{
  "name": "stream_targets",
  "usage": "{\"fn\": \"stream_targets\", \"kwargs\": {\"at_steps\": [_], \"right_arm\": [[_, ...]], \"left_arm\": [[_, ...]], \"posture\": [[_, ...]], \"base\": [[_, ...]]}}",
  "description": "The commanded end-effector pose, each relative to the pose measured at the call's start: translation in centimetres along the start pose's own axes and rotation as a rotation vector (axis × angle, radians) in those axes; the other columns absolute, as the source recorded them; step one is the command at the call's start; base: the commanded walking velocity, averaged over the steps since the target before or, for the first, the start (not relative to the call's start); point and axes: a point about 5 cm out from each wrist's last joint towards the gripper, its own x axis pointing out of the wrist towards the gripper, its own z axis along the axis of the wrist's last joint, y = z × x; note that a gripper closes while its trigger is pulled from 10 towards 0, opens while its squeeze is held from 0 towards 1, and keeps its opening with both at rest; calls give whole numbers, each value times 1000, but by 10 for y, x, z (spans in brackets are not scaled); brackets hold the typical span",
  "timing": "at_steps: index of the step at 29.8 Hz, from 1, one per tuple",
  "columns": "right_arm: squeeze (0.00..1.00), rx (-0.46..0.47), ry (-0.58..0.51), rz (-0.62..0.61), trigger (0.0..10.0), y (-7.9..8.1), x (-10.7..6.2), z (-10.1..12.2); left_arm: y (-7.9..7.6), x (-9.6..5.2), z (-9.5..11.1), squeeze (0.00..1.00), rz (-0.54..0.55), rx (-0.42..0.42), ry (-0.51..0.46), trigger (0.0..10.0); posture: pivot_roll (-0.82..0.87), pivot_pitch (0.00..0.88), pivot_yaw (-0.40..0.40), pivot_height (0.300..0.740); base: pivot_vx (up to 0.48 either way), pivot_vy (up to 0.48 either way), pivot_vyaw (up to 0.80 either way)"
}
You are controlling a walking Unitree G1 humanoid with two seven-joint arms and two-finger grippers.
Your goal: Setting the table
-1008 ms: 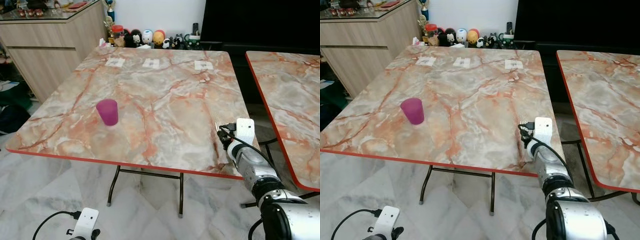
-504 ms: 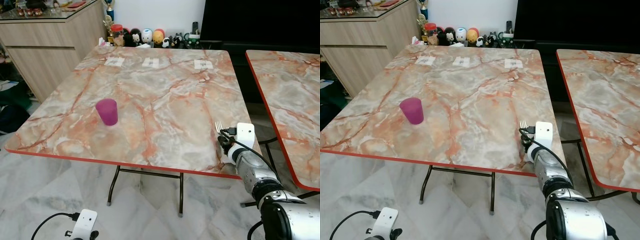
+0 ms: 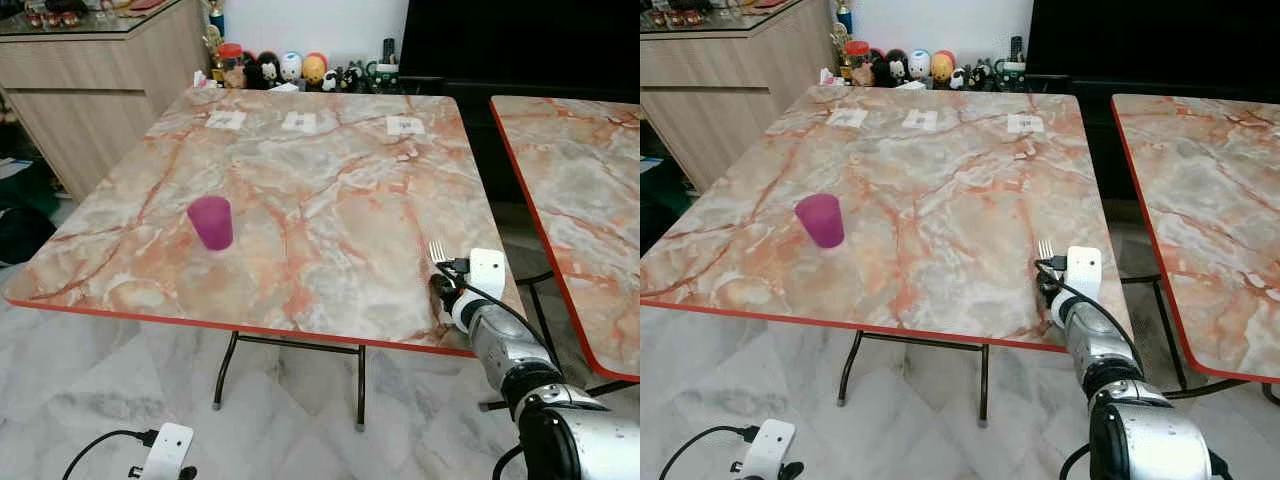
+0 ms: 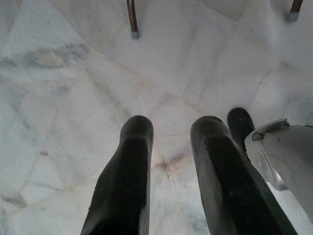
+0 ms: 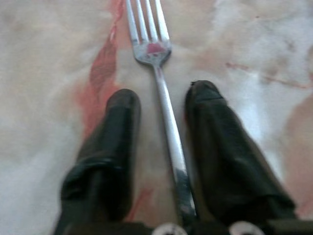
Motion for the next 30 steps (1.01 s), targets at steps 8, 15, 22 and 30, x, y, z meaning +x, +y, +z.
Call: {"fn": "stream_targets", "kwargs": {"at_steps": [8, 15, 22, 30], "right_arm": [[0, -1, 96, 3, 0, 1, -4, -27], [0, 0, 94, 11, 0, 3, -4, -29], [0, -5, 99, 20, 0, 6, -4, -33], [0, -19, -40, -23, 0, 5, -4, -18]], "left_arm": [[2, -2, -7, 0, -5, -3, 19, 10000], [2, -2, -6, 0, -9, -6, 20, 10000], [1, -1, -6, 0, -11, -7, 20, 10000], [1, -1, -6, 0, -12, -5, 21, 10000]], "posture": [[117, 32, 23, 740], [114, 29, 22, 740], [116, 26, 21, 740], [116, 26, 21, 740]], "base": [[0, 0, 0], [0, 0, 0], [0, 0, 0], [0, 0, 0]]}}
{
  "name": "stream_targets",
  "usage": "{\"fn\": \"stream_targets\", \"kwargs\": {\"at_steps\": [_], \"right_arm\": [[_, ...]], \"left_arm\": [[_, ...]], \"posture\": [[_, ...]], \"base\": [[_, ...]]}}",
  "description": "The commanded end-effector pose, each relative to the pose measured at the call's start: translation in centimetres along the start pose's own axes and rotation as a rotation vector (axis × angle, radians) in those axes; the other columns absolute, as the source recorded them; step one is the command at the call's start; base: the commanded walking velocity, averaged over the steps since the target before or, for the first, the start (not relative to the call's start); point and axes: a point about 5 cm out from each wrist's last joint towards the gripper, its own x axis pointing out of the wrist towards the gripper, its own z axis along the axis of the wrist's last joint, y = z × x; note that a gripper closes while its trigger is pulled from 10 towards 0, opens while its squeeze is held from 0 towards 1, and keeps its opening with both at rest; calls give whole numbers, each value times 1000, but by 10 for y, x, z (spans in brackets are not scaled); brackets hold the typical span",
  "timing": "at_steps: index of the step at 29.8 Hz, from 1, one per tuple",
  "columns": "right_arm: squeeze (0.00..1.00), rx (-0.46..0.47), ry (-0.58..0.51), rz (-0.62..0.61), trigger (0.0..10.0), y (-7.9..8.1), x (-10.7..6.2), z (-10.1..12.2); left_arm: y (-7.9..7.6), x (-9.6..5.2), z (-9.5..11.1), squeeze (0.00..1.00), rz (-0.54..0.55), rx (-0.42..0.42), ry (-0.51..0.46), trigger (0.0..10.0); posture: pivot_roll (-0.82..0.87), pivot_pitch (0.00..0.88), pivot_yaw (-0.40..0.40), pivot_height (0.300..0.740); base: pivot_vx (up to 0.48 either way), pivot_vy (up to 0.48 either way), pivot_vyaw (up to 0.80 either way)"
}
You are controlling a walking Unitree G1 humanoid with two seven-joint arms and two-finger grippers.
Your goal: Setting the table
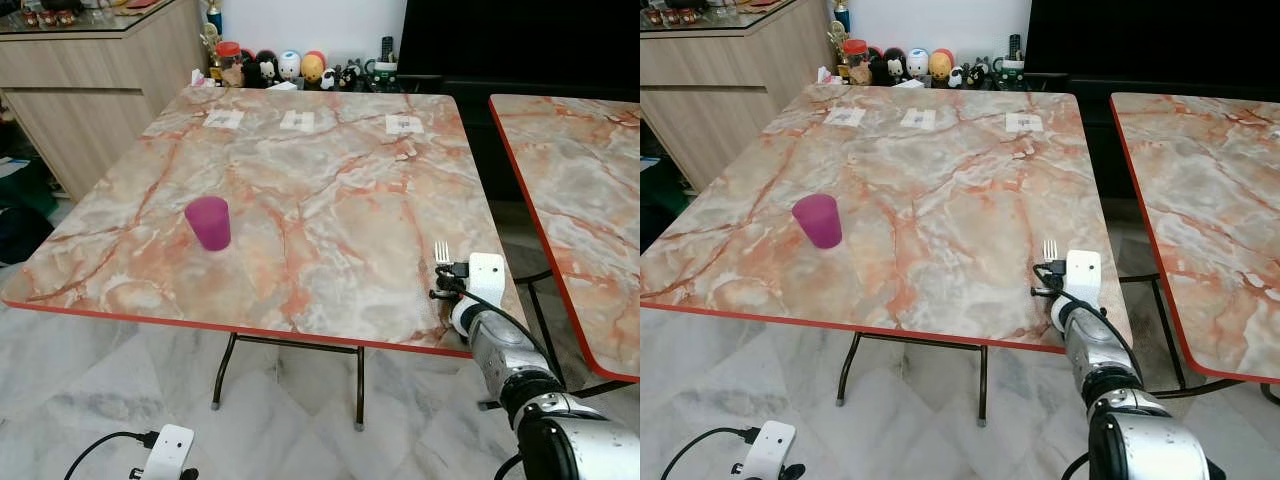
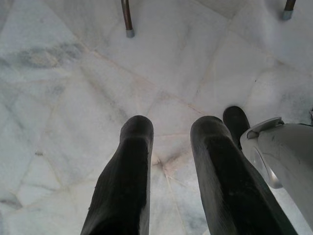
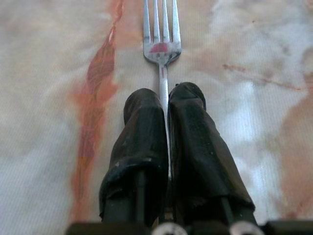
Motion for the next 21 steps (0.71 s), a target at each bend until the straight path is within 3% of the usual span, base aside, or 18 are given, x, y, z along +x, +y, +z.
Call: {"fn": "stream_targets", "kwargs": {"at_steps": [1, 2, 3, 6, 14, 21], "right_arm": [[0, 26, -48, -11, 0, 1, -3, -4], [0, 26, -48, -11, 0, 1, -3, -4], [0, 39, -115, -9, 10000, 2, -3, 2], [0, 37, -251, -18, 10000, 3, -7, 13], [0, 69, -444, -35, 10000, 5, -24, 25], [0, 23, -586, -65, 10000, 5, -48, 37]], "left_arm": [[1, -1, -5, 0, 3, -2, 19, 10000], [1, -1, -5, 0, 3, -2, 19, 10000], [0, -1, -5, 0, 2, -1, 19, 10000], [-1, -1, -5, 0, 1, 4, 20, 10000], [-1, -1, -5, 0, 1, 13, 24, 10000], [0, -1, -4, 0, 9, 31, 24, 10000]], "posture": [[107, 23, 19, 740], [107, 23, 19, 740], [107, 23, 19, 740], [100, 21, 21, 740], [79, 10, 27, 740], [57, 0, 30, 740]], "base": [[0, 0, 0], [0, 0, 0], [0, 0, 0], [0, 0, 0], [0, 0, 0], [0, 0, 0]]}}
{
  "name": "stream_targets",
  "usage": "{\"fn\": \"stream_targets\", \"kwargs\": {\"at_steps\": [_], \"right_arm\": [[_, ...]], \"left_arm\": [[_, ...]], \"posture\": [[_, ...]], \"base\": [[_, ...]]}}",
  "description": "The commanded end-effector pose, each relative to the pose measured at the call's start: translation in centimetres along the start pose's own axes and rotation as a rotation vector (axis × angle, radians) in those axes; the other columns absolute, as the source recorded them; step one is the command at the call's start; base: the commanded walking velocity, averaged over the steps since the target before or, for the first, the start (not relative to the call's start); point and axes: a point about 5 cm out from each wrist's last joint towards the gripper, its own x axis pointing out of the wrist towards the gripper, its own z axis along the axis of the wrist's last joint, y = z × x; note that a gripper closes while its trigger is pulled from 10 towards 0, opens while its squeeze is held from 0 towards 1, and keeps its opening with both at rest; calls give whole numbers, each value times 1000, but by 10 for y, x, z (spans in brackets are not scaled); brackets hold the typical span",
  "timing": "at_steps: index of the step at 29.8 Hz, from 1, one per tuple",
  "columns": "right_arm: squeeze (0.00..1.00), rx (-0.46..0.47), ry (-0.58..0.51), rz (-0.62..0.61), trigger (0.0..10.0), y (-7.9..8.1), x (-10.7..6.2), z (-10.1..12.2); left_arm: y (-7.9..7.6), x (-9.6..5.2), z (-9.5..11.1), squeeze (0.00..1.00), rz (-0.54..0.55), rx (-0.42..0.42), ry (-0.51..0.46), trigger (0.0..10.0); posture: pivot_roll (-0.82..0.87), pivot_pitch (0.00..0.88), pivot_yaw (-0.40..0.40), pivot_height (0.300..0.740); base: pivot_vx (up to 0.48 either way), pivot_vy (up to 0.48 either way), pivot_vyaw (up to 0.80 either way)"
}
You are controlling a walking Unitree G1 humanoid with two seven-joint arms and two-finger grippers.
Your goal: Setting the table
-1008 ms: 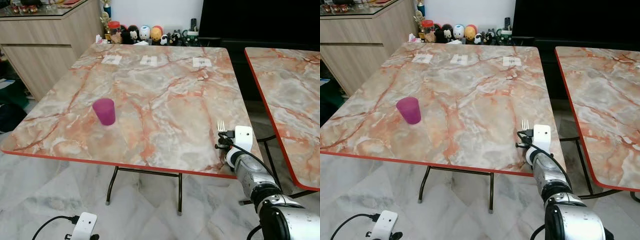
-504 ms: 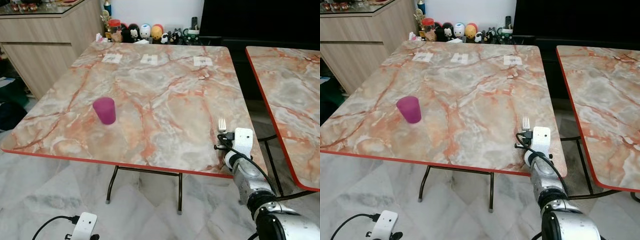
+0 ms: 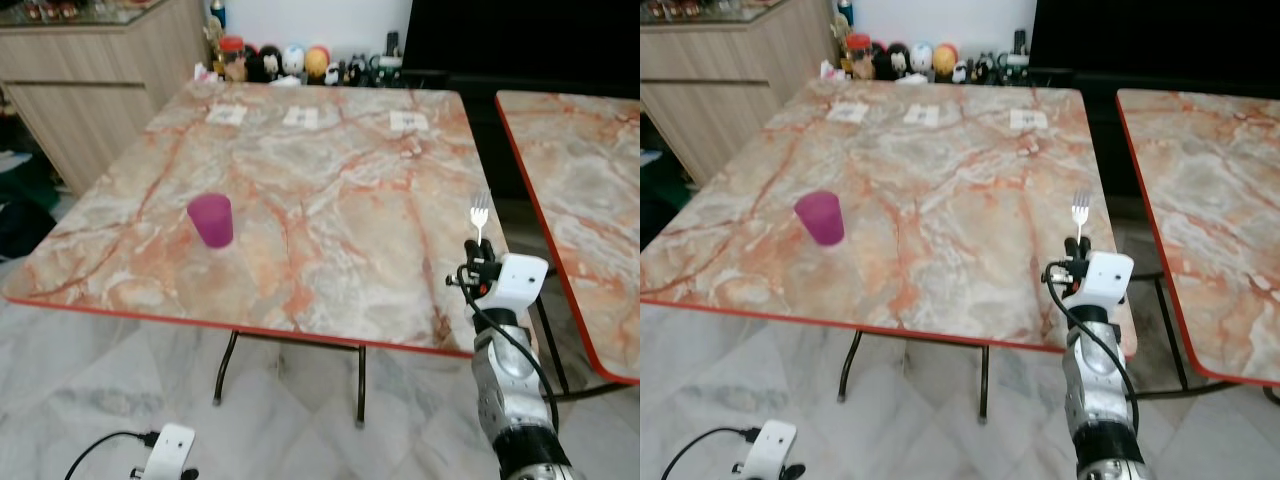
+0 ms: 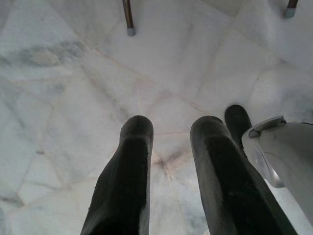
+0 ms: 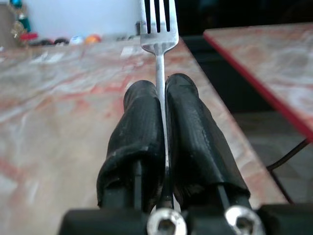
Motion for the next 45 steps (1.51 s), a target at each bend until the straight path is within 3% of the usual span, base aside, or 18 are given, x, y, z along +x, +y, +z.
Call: {"fn": "stream_targets", "kwargs": {"at_steps": [1, 7, 32, 37, 45], "right_arm": [[0, 0, -29, -9, 10000, 0, -1, 8], [0, -3, -39, -3, 10000, 3, -8, 7], [0, 17, -111, -28, 10000, 4, -1, 38], [0, 13, -108, -31, 10000, 4, -1, 39], [0, 7, -111, -27, 10000, 7, -2, 41]], "left_arm": [[0, -1, -5, 0, -3, 29, 24, 10000], [-3, 0, -2, 0, -6, 39, 16, 10000], [0, 1, 0, 0, 9, 39, 18, 10000], [4, 0, -2, 0, 14, 35, 22, 10000], [9, -2, -4, 0, 20, 27, 23, 10000]], "posture": [[57, 0, 30, 740], [53, 0, 26, 740], [46, 0, 32, 740], [44, 0, 30, 740], [41, 0, 29, 740]], "base": [[0, 0, 0], [0, -396, 0], [0, -480, 0], [0, -480, -800], [0, -480, 0]]}}
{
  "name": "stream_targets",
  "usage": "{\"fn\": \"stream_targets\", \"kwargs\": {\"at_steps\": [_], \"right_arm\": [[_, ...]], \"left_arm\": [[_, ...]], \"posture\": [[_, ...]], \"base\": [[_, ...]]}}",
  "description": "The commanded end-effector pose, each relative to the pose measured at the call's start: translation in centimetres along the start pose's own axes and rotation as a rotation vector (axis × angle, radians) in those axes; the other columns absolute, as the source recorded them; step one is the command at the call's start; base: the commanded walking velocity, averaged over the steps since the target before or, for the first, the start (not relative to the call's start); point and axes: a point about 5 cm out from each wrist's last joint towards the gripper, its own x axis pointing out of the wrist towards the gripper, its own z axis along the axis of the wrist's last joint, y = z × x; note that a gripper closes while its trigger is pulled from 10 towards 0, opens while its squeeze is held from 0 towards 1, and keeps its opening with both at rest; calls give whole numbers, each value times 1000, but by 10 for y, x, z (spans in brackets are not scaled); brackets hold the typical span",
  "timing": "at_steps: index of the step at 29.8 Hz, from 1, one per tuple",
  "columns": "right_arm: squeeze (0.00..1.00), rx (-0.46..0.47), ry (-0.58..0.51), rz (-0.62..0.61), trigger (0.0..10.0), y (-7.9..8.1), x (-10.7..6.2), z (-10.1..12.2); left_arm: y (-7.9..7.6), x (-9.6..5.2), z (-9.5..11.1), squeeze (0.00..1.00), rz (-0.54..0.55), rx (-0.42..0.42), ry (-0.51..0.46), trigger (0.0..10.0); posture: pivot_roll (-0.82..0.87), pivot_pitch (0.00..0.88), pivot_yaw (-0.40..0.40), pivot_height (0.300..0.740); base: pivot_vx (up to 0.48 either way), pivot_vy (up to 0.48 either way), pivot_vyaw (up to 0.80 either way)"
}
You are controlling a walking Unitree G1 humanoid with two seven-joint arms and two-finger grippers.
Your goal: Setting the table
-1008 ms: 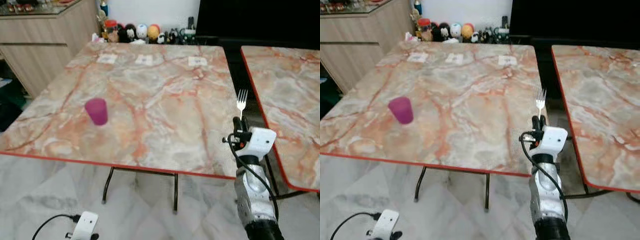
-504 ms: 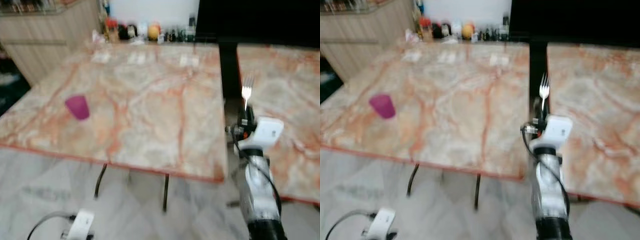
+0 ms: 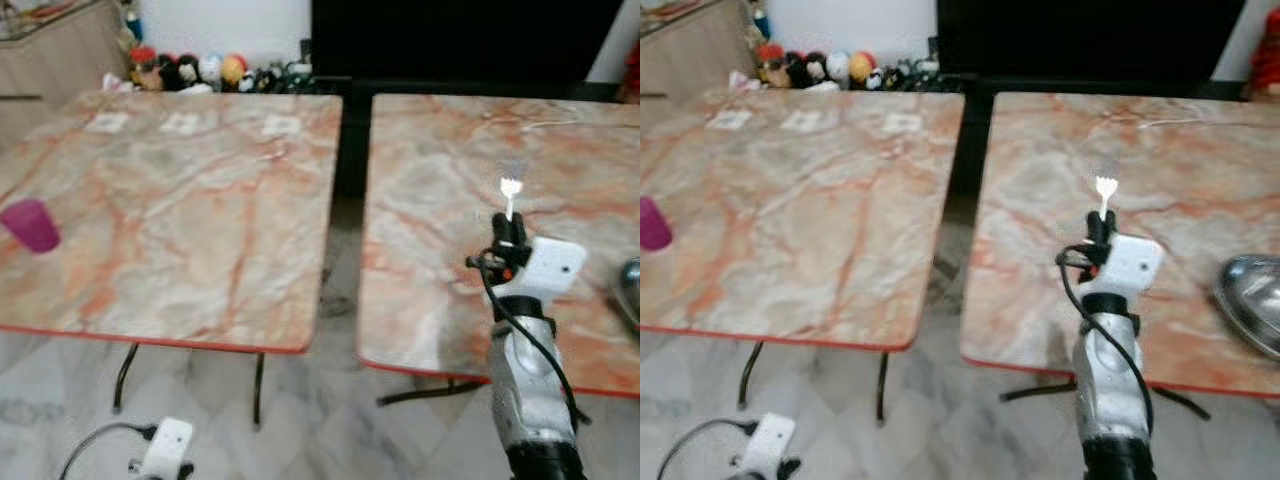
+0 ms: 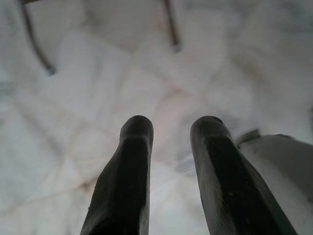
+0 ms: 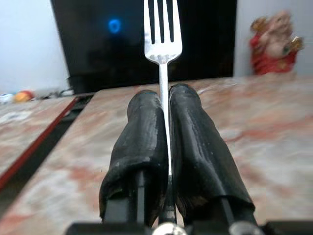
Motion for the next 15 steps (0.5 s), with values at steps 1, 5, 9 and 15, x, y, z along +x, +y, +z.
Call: {"fn": "stream_targets", "kwargs": {"at_steps": [1, 5, 9, 15], "right_arm": [[0, 13, -14, 23, 10000, 8, 3, 5], [0, 10, -15, 21, 10000, 6, 4, 7], [0, 1, -14, 17, 10000, 4, 4, 8], [0, -13, -25, 9, 10000, 0, 5, 11]], "left_arm": [[7, -3, -9, 0, 17, -9, 29, 10000], [6, -3, -9, 0, 16, -11, 30, 10000], [4, -3, -11, 0, 14, -11, 32, 10000], [-2, -2, -11, 0, 8, -9, 34, 10000]], "posture": [[41, 0, 29, 740], [40, 0, 29, 740], [35, 0, 29, 740], [32, 0, 31, 740]], "base": [[0, -480, 0], [0, -480, 0], [0, -474, 0], [0, -474, 0]]}}
